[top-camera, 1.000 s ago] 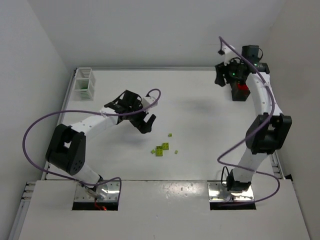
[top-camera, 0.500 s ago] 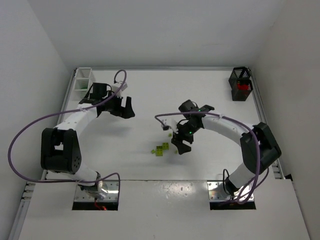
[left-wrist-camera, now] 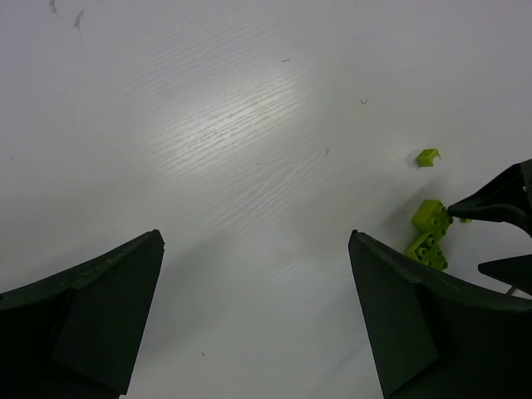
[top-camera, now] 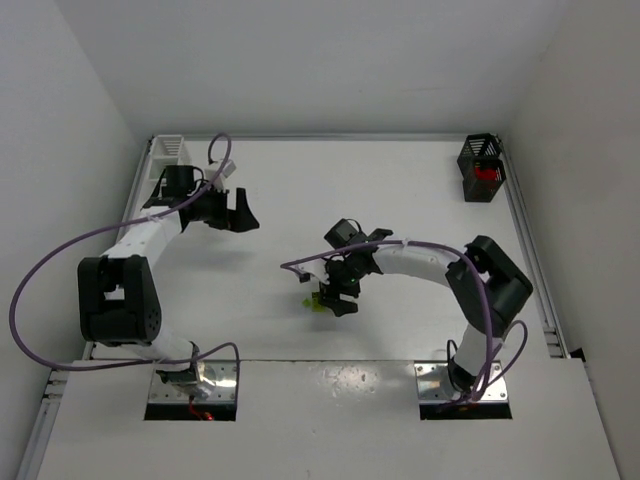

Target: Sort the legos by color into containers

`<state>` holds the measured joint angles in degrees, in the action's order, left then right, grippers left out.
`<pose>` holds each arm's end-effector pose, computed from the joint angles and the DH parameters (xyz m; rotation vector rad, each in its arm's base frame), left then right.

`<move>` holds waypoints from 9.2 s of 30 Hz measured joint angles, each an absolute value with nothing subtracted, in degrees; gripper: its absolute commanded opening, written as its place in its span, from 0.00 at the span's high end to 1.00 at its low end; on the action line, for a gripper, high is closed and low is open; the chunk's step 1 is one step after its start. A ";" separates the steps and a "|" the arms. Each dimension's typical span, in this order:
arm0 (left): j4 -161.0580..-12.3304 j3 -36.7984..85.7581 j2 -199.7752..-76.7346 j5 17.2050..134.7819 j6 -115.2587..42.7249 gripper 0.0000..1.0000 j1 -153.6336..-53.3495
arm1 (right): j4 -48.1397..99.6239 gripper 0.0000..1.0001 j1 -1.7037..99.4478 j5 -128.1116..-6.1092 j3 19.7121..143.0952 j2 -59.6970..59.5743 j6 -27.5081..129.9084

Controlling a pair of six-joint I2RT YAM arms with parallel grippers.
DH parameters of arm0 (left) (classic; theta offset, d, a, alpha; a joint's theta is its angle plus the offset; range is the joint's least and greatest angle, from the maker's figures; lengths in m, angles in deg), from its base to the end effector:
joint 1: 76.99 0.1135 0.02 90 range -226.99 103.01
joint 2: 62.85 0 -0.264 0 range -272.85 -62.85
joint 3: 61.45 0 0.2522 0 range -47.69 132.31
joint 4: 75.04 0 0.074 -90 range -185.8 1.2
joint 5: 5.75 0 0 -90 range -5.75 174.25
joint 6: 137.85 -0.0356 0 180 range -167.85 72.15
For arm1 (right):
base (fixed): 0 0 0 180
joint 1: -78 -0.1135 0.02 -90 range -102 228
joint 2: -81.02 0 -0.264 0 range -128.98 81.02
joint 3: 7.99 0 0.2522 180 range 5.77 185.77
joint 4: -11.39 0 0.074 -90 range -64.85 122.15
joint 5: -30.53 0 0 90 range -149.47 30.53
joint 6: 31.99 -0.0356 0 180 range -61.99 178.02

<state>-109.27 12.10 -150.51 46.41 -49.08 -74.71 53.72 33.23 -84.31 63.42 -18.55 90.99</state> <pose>0.3223 -0.0090 0.2395 0.2783 2.2978 -0.7596 0.2179 0.2372 0.1546 -1.8243 2.0954 0.6572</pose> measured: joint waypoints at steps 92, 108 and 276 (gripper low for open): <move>-106.25 12.47 -154.99 40.42 -46.04 0.00 -72.74 | 46.58 0.59 88.74 -46.37 135.57 -60.10 75.82; -106.29 13.67 -156.36 41.73 -45.89 0.00 -73.37 | 51.34 0.36 87.45 -63.06 119.37 -42.83 73.52; -102.78 9.02 -154.53 46.08 -46.11 0.00 -73.68 | 62.07 0.51 52.02 -81.91 67.44 -15.53 86.35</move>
<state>-102.78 9.02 -154.53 46.08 -46.11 -73.68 62.07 52.02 -81.91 67.44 -15.53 86.35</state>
